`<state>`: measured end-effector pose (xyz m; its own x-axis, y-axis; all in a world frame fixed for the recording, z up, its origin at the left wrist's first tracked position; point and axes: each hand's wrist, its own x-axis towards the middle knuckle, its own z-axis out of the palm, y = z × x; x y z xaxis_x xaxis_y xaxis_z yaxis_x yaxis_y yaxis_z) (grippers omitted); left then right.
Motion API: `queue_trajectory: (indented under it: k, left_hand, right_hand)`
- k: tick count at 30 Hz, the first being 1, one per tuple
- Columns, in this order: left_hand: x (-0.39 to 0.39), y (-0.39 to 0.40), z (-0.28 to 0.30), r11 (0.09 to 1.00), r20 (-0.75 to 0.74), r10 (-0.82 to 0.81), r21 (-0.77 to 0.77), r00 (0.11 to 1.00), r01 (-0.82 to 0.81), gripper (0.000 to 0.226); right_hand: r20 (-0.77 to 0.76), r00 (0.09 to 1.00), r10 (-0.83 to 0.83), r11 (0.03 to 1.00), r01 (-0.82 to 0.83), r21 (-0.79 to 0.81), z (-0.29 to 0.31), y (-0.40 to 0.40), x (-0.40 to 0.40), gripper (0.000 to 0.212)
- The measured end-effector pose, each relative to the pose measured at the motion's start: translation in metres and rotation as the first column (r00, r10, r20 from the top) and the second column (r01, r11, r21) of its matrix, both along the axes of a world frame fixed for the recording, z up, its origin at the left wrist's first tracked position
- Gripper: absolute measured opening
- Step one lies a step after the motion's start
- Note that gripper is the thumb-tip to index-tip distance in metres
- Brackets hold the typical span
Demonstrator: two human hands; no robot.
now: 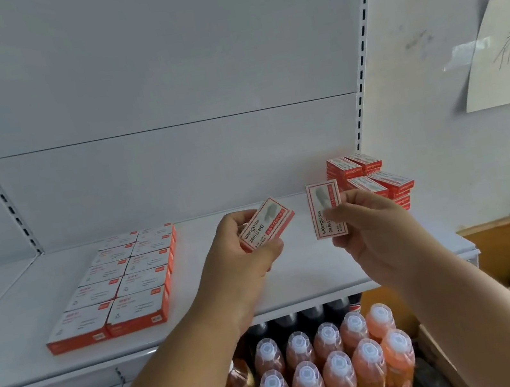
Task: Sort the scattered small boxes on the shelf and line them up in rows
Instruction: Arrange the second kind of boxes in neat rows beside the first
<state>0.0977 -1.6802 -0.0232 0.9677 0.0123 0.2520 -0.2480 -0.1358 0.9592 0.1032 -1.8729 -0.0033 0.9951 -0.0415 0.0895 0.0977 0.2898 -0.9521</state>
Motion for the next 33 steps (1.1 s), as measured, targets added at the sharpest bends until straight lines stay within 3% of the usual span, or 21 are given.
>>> queue_trajectory:
  k: [4, 9, 13, 17, 21, 23, 26, 28, 31, 33]
  left_hand:
    - [-0.003, -0.004, 0.007, 0.957, 0.112, 0.025, 0.285, 0.993, -0.056, 0.048]
    - [-0.009, 0.010, 0.005, 0.870, 0.091, -0.029, 0.492, 0.995, -0.020, 0.051]
    - [-0.011, 0.018, 0.000, 0.860, 0.023, -0.028, 0.510, 0.999, 0.013, 0.043]
    - [-0.007, 0.017, -0.004, 0.854, 0.021, -0.002, 0.520, 1.000, -0.009, 0.038]
    - [-0.004, 0.017, -0.007, 0.818, 0.013, -0.004, 0.575, 1.000, -0.005, 0.037]
    - [-0.003, 0.016, -0.009, 0.797, 0.013, -0.003, 0.604, 1.000, -0.006, 0.039]
    - [-0.003, 0.020, -0.010, 0.758, 0.017, -0.014, 0.653, 1.000, -0.001, 0.039]
    - [-0.003, 0.027, -0.009, 0.715, 0.017, -0.027, 0.699, 0.999, 0.007, 0.039]
    - [-0.003, 0.037, -0.008, 0.594, 0.024, -0.053, 0.805, 0.998, 0.012, 0.043]
    - [-0.002, 0.041, -0.007, 0.500, 0.025, -0.044, 0.866, 0.999, 0.000, 0.051]
  right_hand:
    - [0.014, 0.993, 0.117, 0.987, -0.118, 0.105, 0.002, -0.015, 0.004, 0.036]
    - [-0.043, 0.998, 0.048, 0.996, -0.051, -0.067, -0.002, -0.019, 0.007, 0.035]
    - [-0.092, 0.994, 0.055, 0.996, -0.060, -0.058, -0.009, -0.010, 0.007, 0.031]
    - [-0.063, 0.991, 0.119, 0.993, -0.118, 0.018, -0.018, 0.000, 0.005, 0.044]
    - [-0.074, 0.987, 0.140, 0.981, -0.149, -0.129, -0.026, 0.006, 0.008, 0.029]
    - [-0.091, 0.984, 0.151, 0.950, -0.170, -0.260, -0.028, 0.006, 0.010, 0.034]
    - [-0.085, 0.982, 0.167, 0.838, -0.187, -0.513, -0.027, 0.001, 0.009, 0.047]
    - [-0.070, 0.981, 0.180, 0.734, -0.181, -0.655, -0.025, -0.005, 0.008, 0.043]
    - [0.020, 0.985, 0.173, 0.374, -0.047, -0.926, -0.018, -0.017, 0.010, 0.034]
    - [0.036, 0.978, 0.207, 0.193, -0.005, -0.981, -0.013, -0.021, 0.011, 0.035]
